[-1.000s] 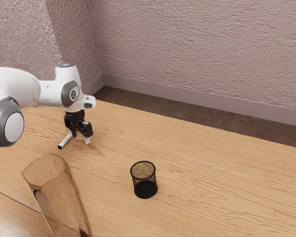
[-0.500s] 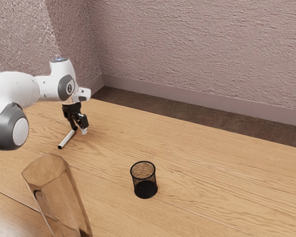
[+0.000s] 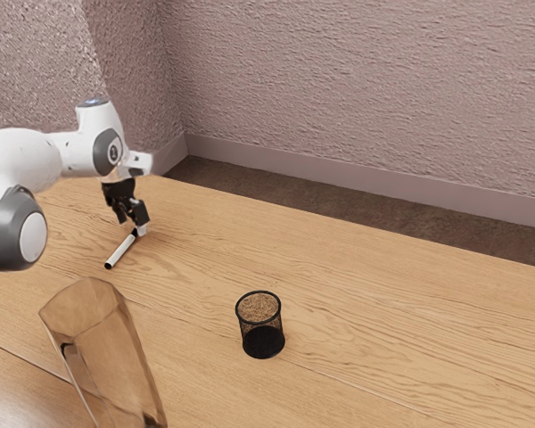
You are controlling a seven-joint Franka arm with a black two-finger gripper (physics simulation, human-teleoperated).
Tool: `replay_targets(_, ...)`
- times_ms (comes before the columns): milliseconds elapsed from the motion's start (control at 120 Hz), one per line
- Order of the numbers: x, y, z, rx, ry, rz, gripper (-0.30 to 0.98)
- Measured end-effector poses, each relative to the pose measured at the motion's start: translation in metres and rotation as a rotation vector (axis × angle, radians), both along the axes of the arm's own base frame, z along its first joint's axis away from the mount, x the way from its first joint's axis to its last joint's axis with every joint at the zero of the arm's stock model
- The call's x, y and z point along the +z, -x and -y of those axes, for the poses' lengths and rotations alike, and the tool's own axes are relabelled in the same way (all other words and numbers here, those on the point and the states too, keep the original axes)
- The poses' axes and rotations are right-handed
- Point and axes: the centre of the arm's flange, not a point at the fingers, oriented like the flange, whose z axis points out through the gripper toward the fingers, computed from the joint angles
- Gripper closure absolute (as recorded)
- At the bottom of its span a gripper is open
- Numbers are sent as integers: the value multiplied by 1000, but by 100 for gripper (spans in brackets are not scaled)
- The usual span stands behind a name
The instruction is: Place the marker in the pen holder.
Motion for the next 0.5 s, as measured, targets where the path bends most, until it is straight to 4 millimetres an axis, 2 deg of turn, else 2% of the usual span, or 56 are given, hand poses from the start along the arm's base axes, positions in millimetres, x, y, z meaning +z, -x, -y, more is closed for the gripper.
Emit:
replay_targets(200, -15, 5, -3, 33, 7, -27, 5)
replay_targets(383, -34, 0, 2, 61, 17, -49, 5)
replay_targets(500, -32, -2, 1, 81, 15, -50, 5)
